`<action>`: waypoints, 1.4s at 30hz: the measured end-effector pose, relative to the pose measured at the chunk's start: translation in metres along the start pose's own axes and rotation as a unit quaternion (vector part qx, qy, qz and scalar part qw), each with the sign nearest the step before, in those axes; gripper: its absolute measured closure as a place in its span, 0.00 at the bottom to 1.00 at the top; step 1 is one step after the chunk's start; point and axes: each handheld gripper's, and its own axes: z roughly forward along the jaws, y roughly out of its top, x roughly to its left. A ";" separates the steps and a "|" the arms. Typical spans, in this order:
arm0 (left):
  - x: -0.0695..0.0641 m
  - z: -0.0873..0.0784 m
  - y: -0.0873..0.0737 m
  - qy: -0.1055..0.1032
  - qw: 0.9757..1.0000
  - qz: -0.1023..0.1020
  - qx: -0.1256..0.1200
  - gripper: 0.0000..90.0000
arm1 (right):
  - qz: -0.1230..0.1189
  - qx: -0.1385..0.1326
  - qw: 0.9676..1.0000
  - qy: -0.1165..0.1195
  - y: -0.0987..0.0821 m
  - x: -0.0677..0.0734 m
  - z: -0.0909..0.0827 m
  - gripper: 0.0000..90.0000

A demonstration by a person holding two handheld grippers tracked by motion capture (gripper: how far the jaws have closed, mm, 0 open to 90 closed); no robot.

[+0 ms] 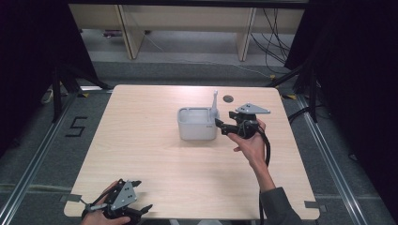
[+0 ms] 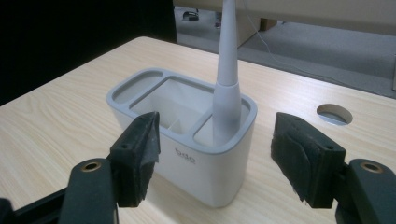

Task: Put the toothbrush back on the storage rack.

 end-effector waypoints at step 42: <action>0.000 -0.001 0.001 0.001 1.000 -0.001 -0.005 0.16 | -0.002 0.023 1.000 0.009 -0.028 0.008 -0.024 0.28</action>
